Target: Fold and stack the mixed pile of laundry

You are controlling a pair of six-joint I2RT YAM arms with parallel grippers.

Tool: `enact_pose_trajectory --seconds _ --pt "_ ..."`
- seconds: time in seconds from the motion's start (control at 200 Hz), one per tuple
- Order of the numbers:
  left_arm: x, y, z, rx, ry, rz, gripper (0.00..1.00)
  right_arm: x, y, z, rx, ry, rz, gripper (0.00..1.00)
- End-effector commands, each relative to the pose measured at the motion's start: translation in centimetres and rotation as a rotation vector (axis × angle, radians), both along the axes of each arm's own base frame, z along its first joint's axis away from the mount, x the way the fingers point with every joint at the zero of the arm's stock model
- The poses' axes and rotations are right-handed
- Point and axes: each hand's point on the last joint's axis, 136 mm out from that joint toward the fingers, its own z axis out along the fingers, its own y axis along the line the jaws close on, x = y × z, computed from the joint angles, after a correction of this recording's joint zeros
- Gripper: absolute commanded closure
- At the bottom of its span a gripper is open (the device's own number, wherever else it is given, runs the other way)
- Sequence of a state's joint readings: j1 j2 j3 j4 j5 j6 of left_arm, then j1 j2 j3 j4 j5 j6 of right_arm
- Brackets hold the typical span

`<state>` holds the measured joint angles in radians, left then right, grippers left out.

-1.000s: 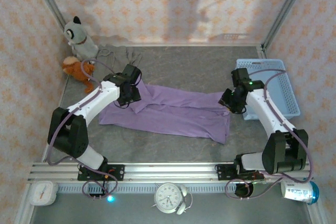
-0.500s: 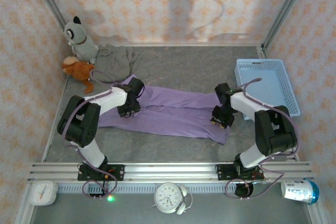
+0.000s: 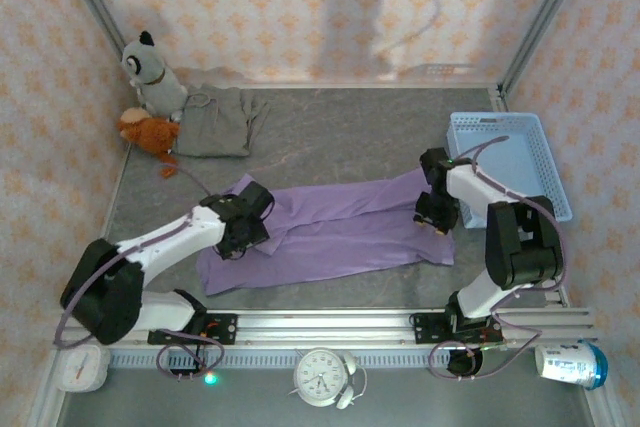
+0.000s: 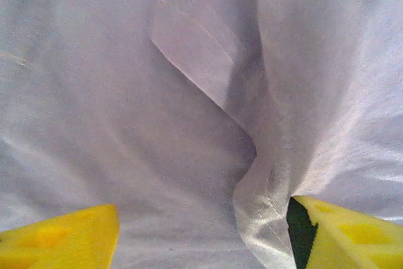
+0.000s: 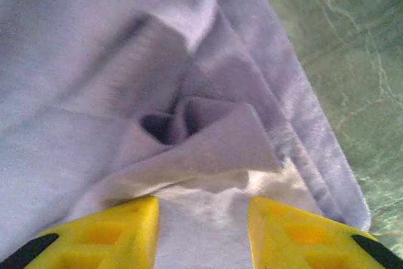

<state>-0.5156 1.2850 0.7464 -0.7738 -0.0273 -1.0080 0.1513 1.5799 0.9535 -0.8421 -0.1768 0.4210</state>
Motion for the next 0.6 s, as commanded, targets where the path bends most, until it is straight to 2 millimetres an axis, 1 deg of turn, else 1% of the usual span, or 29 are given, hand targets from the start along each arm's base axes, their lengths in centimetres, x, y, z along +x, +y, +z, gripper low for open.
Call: enact_pose_trajectory --seconds 0.0,0.065,0.17,0.3,0.36,0.47,0.525,0.595 --pt "1.7 2.8 2.9 0.063 -0.076 0.042 0.28 1.3 1.0 3.5 0.057 -0.084 0.047 0.56" --pt "2.9 3.3 3.6 0.040 -0.102 0.028 0.30 1.5 1.1 4.6 0.065 -0.099 0.061 0.56" --pt "4.6 3.5 3.8 0.017 -0.125 -0.003 0.34 1.7 1.3 5.5 0.071 -0.107 0.076 0.56" --pt "6.2 2.9 2.7 0.007 -0.108 -0.045 0.40 1.8 1.6 5.7 0.088 -0.111 0.075 0.56" --pt "7.0 2.5 2.1 -0.006 -0.109 -0.057 0.46 1.8 1.9 5.8 0.107 -0.113 0.073 0.56" --pt "7.4 2.1 0.6 -0.012 -0.080 -0.059 0.57 1.6 2.1 5.9 0.114 -0.114 0.070 0.56" --pt "7.1 2.3 -0.2 -0.001 -0.056 -0.052 0.62 1.5 1.9 6.1 0.107 -0.118 0.070 0.56" --pt "6.6 2.8 -1.0 0.021 -0.027 -0.038 0.64 1.4 1.7 6.1 0.097 -0.113 0.071 0.57"
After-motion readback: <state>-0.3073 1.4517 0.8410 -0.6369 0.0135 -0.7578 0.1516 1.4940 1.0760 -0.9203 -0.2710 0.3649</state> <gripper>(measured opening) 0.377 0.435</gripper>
